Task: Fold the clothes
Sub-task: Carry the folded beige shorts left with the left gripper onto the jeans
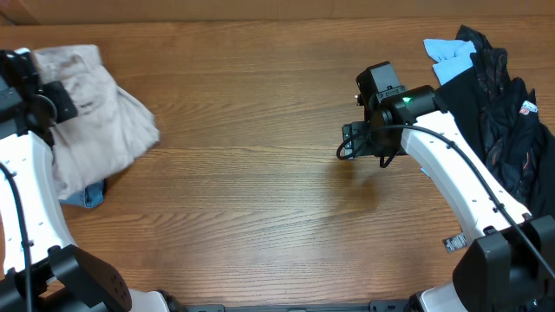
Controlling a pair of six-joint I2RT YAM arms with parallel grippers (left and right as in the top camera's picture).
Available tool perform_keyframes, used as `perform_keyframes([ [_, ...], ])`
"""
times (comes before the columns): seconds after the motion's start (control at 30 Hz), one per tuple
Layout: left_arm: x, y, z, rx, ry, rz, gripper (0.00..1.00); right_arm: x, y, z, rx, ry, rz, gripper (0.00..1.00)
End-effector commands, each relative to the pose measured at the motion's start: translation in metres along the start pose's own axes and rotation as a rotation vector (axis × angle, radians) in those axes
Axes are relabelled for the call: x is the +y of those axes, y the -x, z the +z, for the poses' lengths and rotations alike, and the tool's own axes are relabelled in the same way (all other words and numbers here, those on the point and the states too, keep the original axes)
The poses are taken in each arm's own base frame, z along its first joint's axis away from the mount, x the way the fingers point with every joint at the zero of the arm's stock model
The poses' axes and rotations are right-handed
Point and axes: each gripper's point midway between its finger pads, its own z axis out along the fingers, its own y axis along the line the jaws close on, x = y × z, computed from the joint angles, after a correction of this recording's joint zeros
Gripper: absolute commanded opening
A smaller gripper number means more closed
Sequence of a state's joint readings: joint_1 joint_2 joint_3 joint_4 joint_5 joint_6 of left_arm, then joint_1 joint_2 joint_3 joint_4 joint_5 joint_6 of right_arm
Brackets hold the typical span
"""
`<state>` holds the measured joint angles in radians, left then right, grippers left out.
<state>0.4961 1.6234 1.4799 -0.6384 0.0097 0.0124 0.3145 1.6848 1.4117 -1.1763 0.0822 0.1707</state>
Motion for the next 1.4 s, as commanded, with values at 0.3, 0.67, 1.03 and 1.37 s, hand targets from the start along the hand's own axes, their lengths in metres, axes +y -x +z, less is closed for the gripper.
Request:
perform_keyframes([
  [0.3,0.037,0.06,-0.001,-0.206,0.178,0.12,0.04,-0.002,0.0,-0.004,-0.009,-0.005,0.001,0.82],
  [0.67,0.064,0.057,0.033,-0.186,0.306,0.139,0.04,-0.002,-0.001,-0.004,-0.008,-0.001,0.001,0.82],
  [1.03,0.097,0.064,0.031,-0.219,0.409,0.092,1.0,-0.002,0.0,-0.004,-0.009,-0.001,0.001,0.82],
  [1.37,0.052,0.069,0.019,-0.237,0.228,0.068,1.0,-0.002,0.0,-0.004,-0.012,0.0,0.001,0.83],
])
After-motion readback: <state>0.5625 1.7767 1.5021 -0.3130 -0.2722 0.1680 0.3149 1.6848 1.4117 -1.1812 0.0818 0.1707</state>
